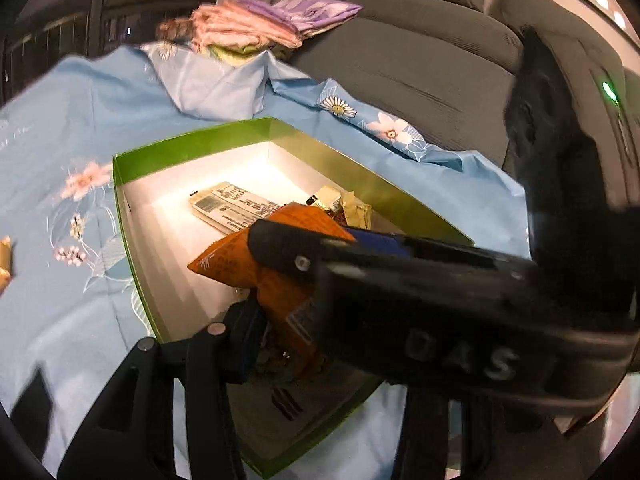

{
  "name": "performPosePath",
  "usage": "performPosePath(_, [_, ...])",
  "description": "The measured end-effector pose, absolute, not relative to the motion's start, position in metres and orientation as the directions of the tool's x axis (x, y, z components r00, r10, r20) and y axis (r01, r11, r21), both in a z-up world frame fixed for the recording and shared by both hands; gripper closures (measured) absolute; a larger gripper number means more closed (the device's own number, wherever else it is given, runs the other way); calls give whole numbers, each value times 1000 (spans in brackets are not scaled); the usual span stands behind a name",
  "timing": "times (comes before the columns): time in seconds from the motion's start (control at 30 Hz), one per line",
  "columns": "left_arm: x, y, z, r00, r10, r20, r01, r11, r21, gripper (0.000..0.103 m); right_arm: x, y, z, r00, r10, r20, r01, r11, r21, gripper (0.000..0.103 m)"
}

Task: Organize snacks
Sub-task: 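Carry the orange bag over the green box with both grippers, then open both grippers to drop the orange bag into the box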

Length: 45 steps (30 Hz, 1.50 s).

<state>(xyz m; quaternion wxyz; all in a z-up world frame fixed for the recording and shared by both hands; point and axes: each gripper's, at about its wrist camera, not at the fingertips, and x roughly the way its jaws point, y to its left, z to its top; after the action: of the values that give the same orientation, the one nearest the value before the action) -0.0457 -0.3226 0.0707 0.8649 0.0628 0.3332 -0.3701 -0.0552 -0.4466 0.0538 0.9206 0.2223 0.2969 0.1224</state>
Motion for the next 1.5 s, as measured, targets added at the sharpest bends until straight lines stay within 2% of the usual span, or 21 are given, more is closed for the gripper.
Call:
performPosePath(0.27, [-48,-315,67,542,-611,-576,671,728,-140,58,-58,-445,54,800,345,-490,-81,873,482,61])
performPosePath(0.53, [-45,-320,68,538,-602,-591,674,728,-128,58,-58,-442,55,805,325,-496,-64,879,473,61])
performPosePath(0.73, [-26,-318,73,519,-604,-605,650,738,-181,57,-45,-450,57,795,346,-498,-40,849,526,61])
performPosePath(0.97, [-5,-332,85,536,-564,-628,643,755,-129,59,-27,-460,68,795,343,-500,-26,844,536,64])
performPosePath(1.1, [29,-332,88,502,-552,-666,577,787,-218,59,-5,-469,65,789,339,-512,30,812,583,64])
performPosePath(1.17, [45,-333,83,466,-534,-705,556,797,-236,61,4,-471,61,779,353,-519,46,793,607,64])
performPosePath(1.23, [57,-333,77,430,-519,-739,535,806,-254,56,9,-470,61,778,356,-518,36,798,602,64])
performPosePath(1.27, [60,-333,75,435,-509,-743,530,811,-246,59,10,-469,60,778,359,-515,36,793,608,64])
performPosePath(1.43, [58,-337,75,448,-486,-750,532,820,-214,58,14,-494,33,770,444,-458,129,594,794,64])
performPosePath(1.5, [58,-337,76,446,-492,-748,533,817,-220,54,7,-506,22,793,447,-414,164,498,851,64])
